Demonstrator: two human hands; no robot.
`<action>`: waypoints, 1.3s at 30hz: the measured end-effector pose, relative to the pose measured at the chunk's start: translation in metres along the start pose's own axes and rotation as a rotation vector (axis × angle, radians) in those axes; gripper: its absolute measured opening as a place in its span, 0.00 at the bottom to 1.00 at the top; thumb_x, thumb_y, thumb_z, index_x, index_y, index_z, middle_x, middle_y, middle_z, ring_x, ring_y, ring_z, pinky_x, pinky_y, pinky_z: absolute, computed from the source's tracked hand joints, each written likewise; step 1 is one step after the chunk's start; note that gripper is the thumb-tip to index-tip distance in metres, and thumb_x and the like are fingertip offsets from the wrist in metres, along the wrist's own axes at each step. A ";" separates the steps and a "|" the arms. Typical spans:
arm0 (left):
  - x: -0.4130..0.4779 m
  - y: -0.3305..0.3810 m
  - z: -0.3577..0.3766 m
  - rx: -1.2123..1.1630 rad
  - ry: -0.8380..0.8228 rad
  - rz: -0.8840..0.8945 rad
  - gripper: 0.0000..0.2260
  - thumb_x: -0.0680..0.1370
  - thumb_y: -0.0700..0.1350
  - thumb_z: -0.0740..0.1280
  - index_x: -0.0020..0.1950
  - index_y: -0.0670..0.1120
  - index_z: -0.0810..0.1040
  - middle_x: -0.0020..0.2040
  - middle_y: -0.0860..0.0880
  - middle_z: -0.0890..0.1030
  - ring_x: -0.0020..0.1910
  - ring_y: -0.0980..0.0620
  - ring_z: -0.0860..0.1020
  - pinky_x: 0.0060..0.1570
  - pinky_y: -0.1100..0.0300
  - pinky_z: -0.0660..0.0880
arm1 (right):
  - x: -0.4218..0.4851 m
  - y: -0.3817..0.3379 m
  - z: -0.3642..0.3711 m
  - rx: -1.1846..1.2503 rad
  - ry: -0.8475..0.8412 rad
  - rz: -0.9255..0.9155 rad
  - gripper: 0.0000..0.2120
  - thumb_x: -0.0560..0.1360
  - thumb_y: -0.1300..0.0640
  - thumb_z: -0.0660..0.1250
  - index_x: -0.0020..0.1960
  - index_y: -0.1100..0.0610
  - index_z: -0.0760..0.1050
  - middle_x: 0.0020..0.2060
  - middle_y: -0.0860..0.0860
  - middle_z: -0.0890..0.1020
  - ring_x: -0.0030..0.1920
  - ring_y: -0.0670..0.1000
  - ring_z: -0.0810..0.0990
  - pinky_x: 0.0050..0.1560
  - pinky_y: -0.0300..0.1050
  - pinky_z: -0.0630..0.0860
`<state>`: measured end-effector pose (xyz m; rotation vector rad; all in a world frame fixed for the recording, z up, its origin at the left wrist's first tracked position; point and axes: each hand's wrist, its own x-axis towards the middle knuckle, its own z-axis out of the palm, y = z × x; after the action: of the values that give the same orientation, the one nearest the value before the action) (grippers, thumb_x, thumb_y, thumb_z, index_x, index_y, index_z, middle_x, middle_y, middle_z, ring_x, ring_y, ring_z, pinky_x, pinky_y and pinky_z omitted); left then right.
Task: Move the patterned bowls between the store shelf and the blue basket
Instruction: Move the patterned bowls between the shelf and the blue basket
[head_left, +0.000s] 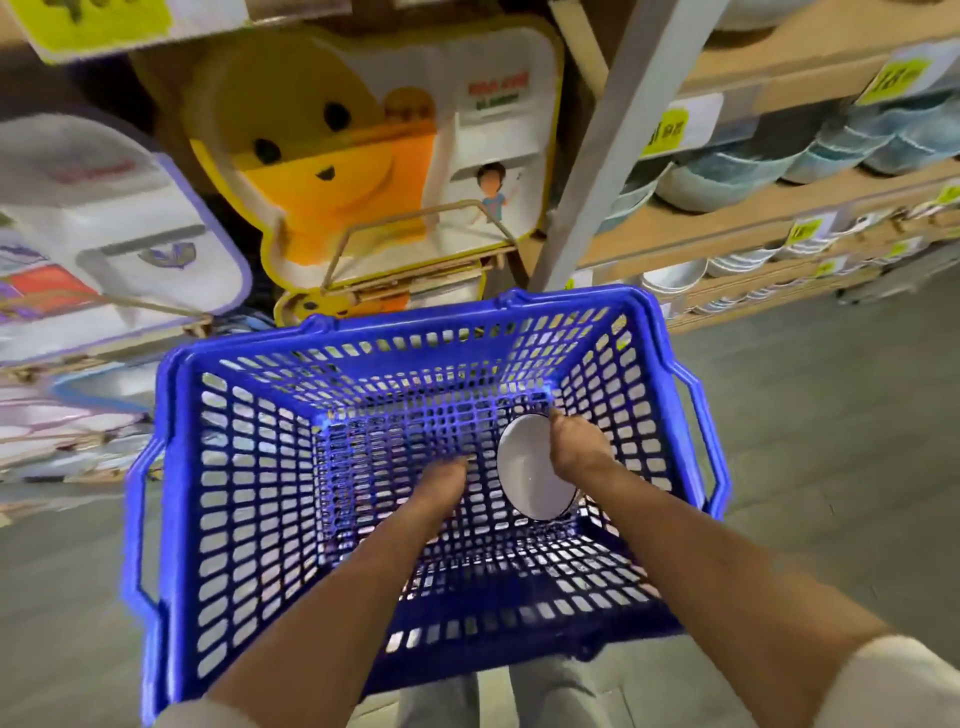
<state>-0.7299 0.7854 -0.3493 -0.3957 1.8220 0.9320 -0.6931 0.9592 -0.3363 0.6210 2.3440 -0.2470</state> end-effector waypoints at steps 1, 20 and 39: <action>-0.002 -0.001 -0.003 0.000 -0.002 0.001 0.15 0.84 0.46 0.54 0.61 0.41 0.75 0.63 0.37 0.76 0.60 0.42 0.76 0.57 0.52 0.70 | -0.002 -0.001 -0.003 0.018 -0.002 0.006 0.23 0.79 0.65 0.54 0.73 0.59 0.62 0.60 0.60 0.78 0.61 0.60 0.77 0.58 0.52 0.75; -0.168 0.089 -0.072 -0.652 0.032 0.422 0.06 0.80 0.47 0.61 0.54 0.49 0.76 0.53 0.47 0.81 0.52 0.46 0.77 0.48 0.50 0.75 | -0.146 -0.022 -0.196 1.175 -0.168 -0.167 0.21 0.75 0.70 0.52 0.62 0.53 0.70 0.47 0.53 0.77 0.40 0.55 0.80 0.30 0.56 0.81; -0.349 0.210 -0.089 -0.709 -0.112 0.842 0.06 0.77 0.49 0.59 0.47 0.51 0.75 0.37 0.50 0.84 0.40 0.49 0.78 0.31 0.61 0.71 | -0.289 -0.024 -0.287 1.851 0.516 -0.611 0.16 0.80 0.51 0.56 0.54 0.51 0.83 0.52 0.51 0.85 0.53 0.49 0.83 0.45 0.41 0.80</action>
<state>-0.7677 0.8052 0.0653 0.0353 1.4934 2.1480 -0.6834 0.9292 0.0700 0.6798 2.0007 -2.8999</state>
